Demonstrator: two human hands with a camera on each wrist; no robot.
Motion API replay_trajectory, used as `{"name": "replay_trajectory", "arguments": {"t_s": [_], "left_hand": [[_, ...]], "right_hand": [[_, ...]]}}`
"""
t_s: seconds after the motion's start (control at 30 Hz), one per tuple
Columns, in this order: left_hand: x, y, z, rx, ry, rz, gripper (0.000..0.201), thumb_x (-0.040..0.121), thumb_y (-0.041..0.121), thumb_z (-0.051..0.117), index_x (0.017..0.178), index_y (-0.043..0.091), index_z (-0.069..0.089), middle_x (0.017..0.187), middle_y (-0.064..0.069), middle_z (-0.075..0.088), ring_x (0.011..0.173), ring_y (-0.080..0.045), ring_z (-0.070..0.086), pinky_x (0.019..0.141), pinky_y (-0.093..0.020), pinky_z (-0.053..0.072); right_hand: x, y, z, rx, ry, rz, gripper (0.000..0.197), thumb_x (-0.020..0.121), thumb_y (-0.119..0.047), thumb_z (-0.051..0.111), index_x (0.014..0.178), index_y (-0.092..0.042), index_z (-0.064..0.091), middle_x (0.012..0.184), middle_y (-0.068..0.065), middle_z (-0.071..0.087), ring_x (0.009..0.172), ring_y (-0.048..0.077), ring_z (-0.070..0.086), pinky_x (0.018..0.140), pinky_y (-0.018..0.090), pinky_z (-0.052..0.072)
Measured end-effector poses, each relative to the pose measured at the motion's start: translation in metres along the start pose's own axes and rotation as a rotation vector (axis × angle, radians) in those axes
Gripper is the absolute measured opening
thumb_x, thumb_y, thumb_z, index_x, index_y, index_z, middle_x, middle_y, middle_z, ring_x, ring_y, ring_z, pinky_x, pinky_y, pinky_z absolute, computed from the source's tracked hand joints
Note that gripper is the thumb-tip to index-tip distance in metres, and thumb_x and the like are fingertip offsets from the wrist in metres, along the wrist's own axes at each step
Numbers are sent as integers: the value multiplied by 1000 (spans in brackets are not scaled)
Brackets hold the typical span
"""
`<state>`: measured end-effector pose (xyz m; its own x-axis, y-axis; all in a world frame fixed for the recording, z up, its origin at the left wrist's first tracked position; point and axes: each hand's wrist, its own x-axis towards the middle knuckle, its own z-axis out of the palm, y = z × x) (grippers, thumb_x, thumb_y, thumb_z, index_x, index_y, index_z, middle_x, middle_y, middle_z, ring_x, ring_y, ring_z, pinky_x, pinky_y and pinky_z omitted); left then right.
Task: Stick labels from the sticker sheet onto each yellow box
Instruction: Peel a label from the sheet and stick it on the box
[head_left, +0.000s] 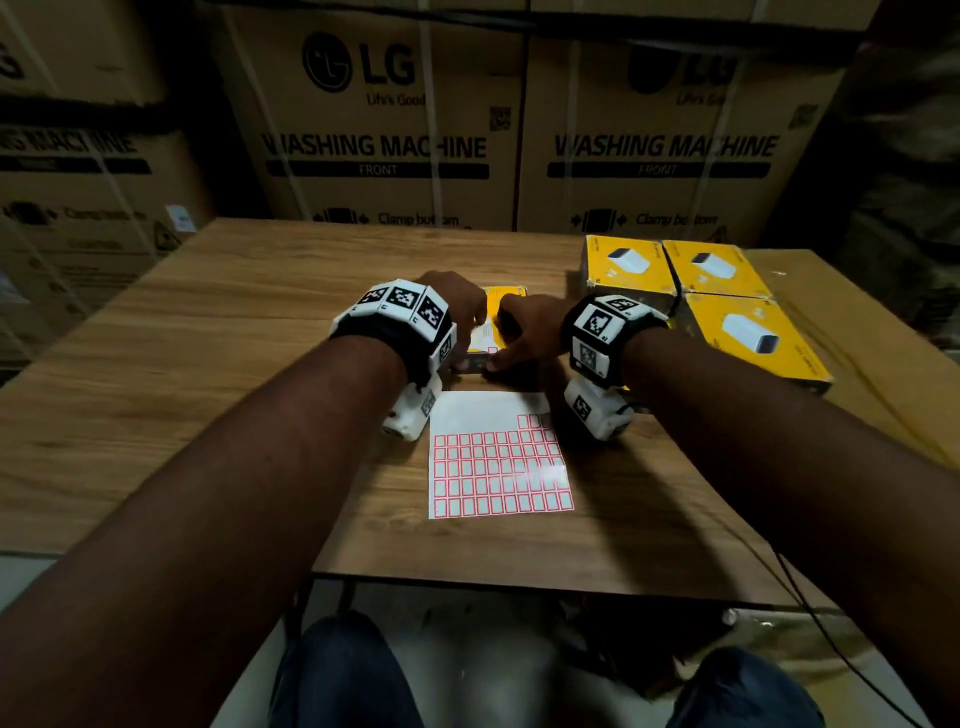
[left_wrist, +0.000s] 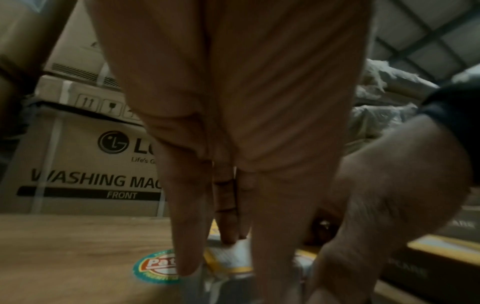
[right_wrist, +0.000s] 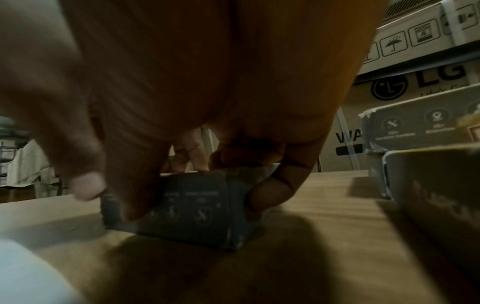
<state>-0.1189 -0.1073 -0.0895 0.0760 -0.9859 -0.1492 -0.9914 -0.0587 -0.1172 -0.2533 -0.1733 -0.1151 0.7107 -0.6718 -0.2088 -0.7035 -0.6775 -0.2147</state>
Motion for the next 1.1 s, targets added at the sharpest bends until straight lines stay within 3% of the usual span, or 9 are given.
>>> {"name": "replay_trajectory", "arguments": {"t_s": [0.13,0.37,0.53,0.7,0.8,0.87,0.93,1.03,1.1], "left_hand": [[6,1,6,-37,40,-25,61,76,64,67,122,24,61,119,2,66,110,-22,61,81,-27,43],[10,7,11,-48,137,-117,60,65,71,71,100,22,68,100,-2,70,97,-25,64,86,-35,52],[7,4,2,-75,100,-132,36,66,48,84,92,29,68,97,8,72,99,-16,66,85,-25,48],[4,-5,1,-138,24,-87,31,80,6,72,108,20,69,102,3,73,97,-14,69,86,-23,51],[2,-5,2,-122,27,-58,41,85,5,68,124,16,61,119,-3,67,114,-22,61,82,-25,44],[2,-7,5,-139,-2,-91,40,89,6,65,128,10,58,123,-9,65,115,-25,60,86,-27,46],[-1,-11,10,-149,16,-110,40,87,9,68,125,8,58,123,-9,64,113,-27,60,88,-29,47],[-5,-13,12,-169,42,-108,41,83,17,74,120,9,60,123,-10,63,113,-28,59,89,-30,46],[-8,-11,11,-193,8,-98,32,82,16,74,111,12,62,125,-13,63,114,-29,59,91,-32,47]], "right_hand": [[2,0,2,-15,8,4,53,69,-49,81,99,-21,46,100,1,58,87,20,53,69,30,40],[-1,1,-2,3,-23,-9,65,70,-49,81,115,-13,51,107,3,58,91,19,53,74,29,42],[0,0,0,41,-18,21,57,73,-57,74,105,-19,47,101,-2,54,90,18,52,72,29,39],[-3,-6,-14,19,-110,39,46,76,-37,80,110,-14,58,110,5,64,87,17,56,63,25,45],[-9,-8,-20,-25,-105,56,41,82,-19,75,119,-9,60,116,9,65,87,19,57,57,24,44],[-13,-9,-18,-59,-43,97,41,86,-14,67,124,-7,54,121,11,61,99,25,60,64,30,46],[-16,-10,-12,-48,34,151,43,88,-19,64,126,-5,48,121,17,58,106,33,61,77,34,49],[-12,-14,-8,13,101,206,51,84,-34,68,121,-8,44,117,19,60,101,36,64,88,49,53],[-9,-17,-13,38,51,208,63,82,-38,70,129,-9,39,121,16,60,102,33,63,89,45,53]]}}
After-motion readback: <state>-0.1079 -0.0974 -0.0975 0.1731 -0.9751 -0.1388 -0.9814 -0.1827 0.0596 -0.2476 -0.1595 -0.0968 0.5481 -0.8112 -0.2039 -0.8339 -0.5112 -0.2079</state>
